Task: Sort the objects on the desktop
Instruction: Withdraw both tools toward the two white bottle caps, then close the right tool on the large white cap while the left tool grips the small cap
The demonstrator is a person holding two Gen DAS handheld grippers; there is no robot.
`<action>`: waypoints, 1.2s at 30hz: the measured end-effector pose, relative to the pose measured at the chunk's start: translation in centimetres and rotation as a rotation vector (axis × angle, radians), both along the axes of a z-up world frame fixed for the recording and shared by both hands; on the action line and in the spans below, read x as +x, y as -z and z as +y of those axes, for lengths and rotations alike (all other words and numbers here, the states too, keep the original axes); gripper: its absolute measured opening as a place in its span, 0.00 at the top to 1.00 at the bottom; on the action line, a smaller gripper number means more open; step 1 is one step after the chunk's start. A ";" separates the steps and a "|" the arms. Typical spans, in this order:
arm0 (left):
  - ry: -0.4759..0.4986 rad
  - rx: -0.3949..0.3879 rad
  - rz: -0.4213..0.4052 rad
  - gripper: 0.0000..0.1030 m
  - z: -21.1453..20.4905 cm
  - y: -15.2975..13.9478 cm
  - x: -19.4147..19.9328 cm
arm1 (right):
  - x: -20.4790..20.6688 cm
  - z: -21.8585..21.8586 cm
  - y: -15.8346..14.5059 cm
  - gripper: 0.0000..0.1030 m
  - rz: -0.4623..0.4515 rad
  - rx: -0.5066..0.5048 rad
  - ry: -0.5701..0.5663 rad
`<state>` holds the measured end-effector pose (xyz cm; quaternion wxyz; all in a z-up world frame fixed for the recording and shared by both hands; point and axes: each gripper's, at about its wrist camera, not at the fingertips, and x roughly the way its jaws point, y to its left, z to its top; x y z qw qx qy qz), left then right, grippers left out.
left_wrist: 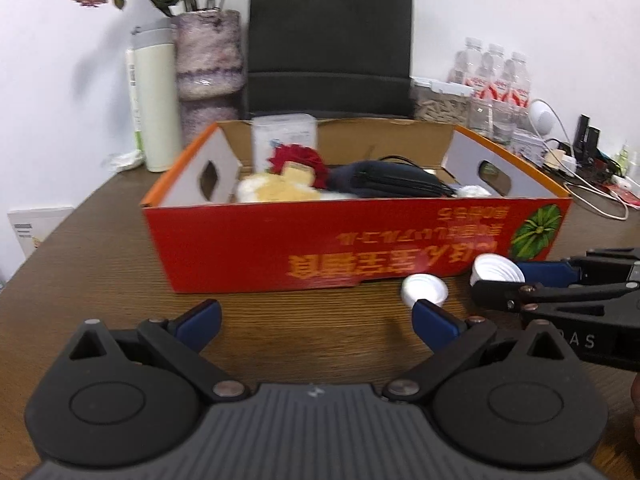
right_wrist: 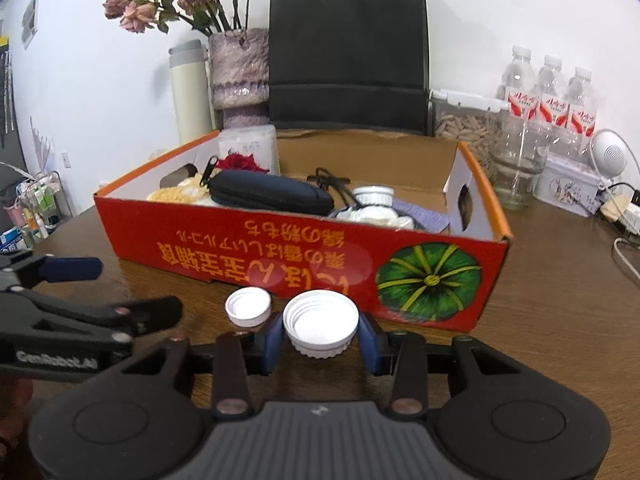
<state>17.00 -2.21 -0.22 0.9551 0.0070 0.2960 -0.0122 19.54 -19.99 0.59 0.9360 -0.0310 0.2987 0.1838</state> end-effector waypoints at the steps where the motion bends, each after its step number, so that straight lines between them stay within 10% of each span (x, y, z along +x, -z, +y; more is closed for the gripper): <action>1: 0.008 0.000 0.005 0.00 -0.4 0.1 0.2 | -0.1 -0.3 -0.1 0.62 -0.008 -0.006 -0.001; 13: 0.021 -0.008 0.042 0.04 -4.4 0.6 3.0 | 0.1 -4.1 0.1 0.62 -0.011 -0.022 0.022; 36: 0.020 -0.004 0.043 0.71 -5.9 0.8 3.4 | 0.0 -4.1 0.1 0.62 -0.013 0.004 0.037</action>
